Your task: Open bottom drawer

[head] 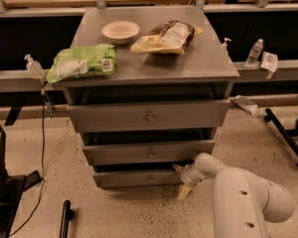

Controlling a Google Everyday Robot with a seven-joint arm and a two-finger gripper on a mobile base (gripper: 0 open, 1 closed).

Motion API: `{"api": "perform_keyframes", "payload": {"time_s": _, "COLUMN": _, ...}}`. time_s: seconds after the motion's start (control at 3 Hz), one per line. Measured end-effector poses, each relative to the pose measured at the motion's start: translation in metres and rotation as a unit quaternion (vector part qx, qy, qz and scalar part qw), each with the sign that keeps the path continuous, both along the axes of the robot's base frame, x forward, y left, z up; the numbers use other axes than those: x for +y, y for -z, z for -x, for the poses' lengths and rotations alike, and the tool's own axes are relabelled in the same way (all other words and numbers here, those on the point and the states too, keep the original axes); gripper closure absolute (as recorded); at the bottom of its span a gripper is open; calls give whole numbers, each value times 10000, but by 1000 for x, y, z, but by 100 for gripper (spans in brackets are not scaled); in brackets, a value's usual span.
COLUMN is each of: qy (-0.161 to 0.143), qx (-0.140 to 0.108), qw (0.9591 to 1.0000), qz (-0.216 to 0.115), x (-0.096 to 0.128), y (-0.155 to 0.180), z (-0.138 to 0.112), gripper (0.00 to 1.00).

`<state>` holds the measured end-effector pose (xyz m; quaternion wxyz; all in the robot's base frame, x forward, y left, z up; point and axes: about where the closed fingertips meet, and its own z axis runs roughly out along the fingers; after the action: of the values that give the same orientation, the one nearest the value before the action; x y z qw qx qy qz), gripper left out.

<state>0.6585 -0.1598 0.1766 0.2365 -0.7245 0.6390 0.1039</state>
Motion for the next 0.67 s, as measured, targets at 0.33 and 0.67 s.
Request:
{"api": "perform_keyframes", "payload": {"time_s": 0.33, "qy": 110, "qx": 72, "qw": 9998, "qz": 155, "x": -10, "y": 12, "z": -6, "gripper": 4}}
{"api": "perform_keyframes", "payload": {"time_s": 0.67, "qy": 199, "qx": 180, "qw": 9993, "qz": 269, "x": -19, "y": 17, "z": 0, "gripper": 5}}
